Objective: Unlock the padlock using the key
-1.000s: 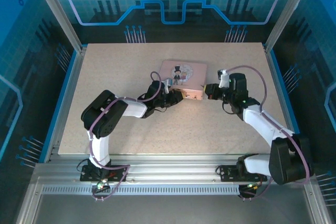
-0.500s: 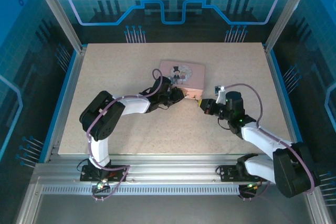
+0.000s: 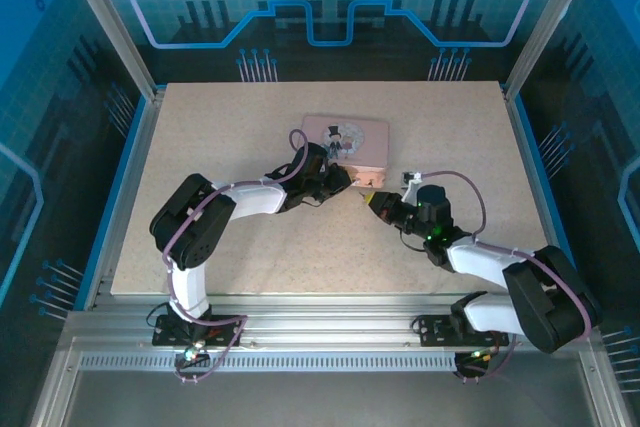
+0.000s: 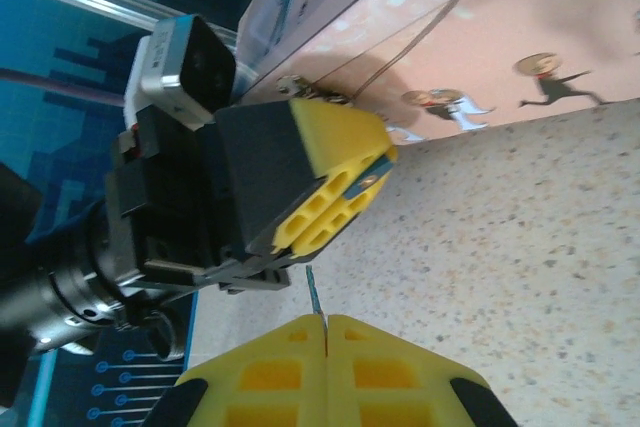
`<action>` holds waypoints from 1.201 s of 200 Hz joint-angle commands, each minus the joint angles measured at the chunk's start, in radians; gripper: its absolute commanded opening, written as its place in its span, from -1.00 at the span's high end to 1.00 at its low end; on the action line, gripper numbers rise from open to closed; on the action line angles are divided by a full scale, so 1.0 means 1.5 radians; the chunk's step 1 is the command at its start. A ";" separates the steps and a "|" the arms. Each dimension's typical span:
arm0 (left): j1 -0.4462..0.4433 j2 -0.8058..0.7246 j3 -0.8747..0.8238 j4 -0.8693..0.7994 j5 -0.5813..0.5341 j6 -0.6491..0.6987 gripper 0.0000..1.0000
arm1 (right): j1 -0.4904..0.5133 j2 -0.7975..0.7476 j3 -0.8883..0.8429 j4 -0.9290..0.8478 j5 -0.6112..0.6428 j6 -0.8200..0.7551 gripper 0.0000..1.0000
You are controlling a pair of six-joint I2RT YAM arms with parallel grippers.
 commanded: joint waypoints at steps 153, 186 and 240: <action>0.002 -0.032 0.020 0.006 -0.010 -0.044 0.80 | -0.110 -0.043 0.042 -0.037 -0.047 0.161 1.00; 0.002 -0.030 0.027 0.006 -0.006 -0.047 0.80 | -0.092 -0.001 -0.013 0.032 -0.021 0.205 1.00; 0.002 -0.030 0.026 0.010 -0.004 -0.050 0.80 | -0.009 0.106 -0.024 0.153 0.031 0.250 1.00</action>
